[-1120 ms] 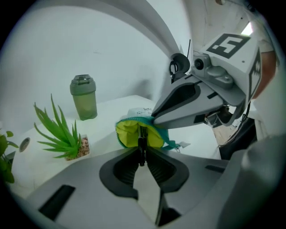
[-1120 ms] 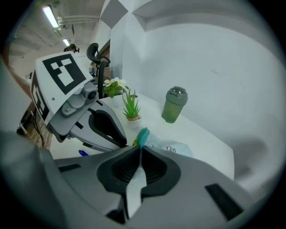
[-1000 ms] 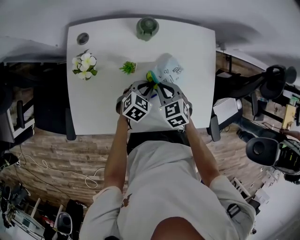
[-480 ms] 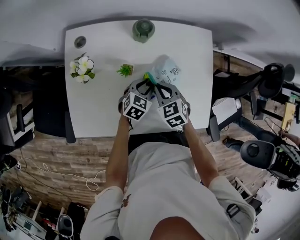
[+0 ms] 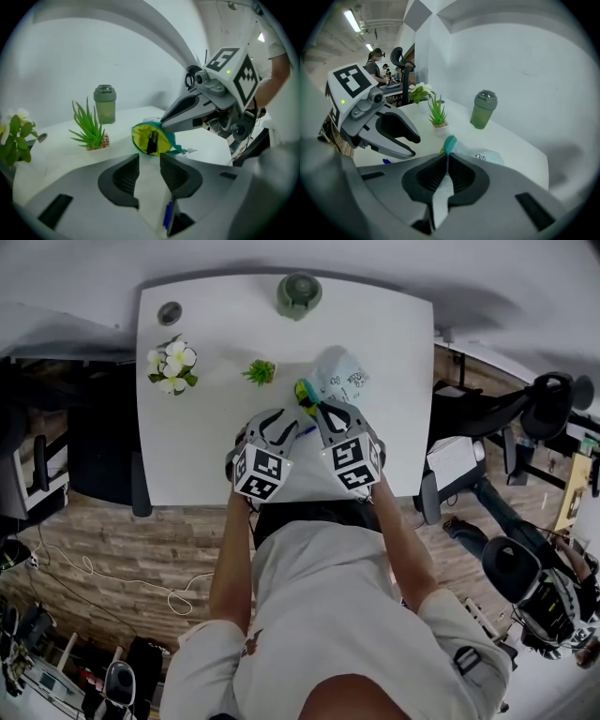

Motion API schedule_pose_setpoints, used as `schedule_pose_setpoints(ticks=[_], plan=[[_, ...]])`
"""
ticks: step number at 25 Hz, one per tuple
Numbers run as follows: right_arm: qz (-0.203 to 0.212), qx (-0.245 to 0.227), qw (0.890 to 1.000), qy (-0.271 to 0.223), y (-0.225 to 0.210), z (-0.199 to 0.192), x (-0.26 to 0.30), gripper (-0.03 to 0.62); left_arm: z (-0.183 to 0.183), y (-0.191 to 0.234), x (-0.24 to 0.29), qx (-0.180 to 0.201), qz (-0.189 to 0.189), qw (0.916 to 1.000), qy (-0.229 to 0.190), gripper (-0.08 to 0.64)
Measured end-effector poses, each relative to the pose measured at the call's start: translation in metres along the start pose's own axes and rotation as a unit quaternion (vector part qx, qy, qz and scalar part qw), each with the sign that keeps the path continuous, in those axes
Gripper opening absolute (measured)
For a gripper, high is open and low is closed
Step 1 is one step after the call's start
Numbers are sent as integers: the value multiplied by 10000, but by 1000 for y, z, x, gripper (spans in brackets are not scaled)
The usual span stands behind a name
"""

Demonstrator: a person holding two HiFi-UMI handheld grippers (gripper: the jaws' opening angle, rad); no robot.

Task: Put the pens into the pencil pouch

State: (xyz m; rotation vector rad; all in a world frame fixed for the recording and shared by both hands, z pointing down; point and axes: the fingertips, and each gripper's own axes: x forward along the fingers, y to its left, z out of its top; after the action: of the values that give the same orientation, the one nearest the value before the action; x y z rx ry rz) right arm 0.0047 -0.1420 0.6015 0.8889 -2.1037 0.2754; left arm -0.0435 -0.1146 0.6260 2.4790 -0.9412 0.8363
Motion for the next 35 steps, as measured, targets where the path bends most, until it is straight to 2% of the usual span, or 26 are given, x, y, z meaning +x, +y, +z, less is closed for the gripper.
schedule_pose_setpoints(ticks=[5,9,19,23,25,31,35], plan=[[18,-27,10000,10,1,-2,1,17,-21,-7,-20,6,-12,9999,127,133],[32,-35,10000,34,3,-5,2,17,-43,-17,-29,20,-193,9994,286,135],[38,-8,10000,74,3,-6,4,17,-87,-30,-30,-1,-407,9966,714,114],[42,8,10000,78,3,-6,5,17,-102,-33,-27,259,-388,9944,944,85],[44,22,10000,82,3,-7,4,17,-105,-32,-27,333,-292,9945,953,57],[56,25,9999,84,2,-8,4,17,-95,-29,-32,49,-365,9961,807,54],[48,22,10000,75,0,-7,2,17,-78,-23,-41,88,-347,9972,649,54]])
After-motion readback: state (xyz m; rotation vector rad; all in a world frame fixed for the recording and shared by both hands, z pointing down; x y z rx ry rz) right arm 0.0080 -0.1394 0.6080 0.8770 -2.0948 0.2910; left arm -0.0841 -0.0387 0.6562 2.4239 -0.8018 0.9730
